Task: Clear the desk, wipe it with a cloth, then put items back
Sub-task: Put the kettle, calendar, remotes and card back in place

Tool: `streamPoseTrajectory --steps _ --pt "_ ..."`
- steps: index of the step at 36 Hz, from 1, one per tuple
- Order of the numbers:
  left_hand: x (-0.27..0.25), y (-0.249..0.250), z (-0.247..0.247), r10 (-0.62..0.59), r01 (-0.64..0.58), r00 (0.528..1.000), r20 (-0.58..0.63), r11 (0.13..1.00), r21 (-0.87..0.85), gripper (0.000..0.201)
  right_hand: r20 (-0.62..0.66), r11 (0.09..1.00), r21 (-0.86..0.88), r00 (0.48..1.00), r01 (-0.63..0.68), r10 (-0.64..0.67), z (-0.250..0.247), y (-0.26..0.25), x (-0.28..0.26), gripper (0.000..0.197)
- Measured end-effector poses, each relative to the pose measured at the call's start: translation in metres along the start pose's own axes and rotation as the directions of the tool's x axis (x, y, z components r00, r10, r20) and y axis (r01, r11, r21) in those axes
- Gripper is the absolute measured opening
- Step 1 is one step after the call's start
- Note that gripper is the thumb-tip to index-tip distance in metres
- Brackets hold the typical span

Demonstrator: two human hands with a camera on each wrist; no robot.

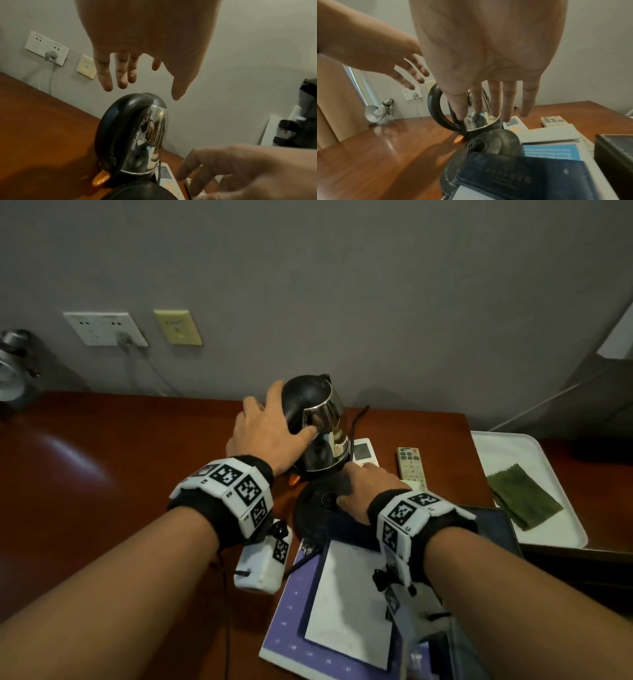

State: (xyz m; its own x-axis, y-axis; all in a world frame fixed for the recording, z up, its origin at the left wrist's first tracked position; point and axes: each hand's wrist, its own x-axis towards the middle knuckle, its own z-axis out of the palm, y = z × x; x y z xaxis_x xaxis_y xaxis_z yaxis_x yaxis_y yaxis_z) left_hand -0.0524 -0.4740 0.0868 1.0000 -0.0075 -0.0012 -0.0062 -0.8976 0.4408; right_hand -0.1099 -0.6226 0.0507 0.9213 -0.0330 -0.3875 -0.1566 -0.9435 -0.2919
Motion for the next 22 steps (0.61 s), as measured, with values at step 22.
streamPoseTrajectory --steps 22 --pt "0.057 -0.019 0.043 0.037 -0.038 0.998 0.047 0.999 0.019 0.079 0.253 0.971 -0.173 0.960 0.167 -0.120 0.035 -0.021 0.080 0.036"
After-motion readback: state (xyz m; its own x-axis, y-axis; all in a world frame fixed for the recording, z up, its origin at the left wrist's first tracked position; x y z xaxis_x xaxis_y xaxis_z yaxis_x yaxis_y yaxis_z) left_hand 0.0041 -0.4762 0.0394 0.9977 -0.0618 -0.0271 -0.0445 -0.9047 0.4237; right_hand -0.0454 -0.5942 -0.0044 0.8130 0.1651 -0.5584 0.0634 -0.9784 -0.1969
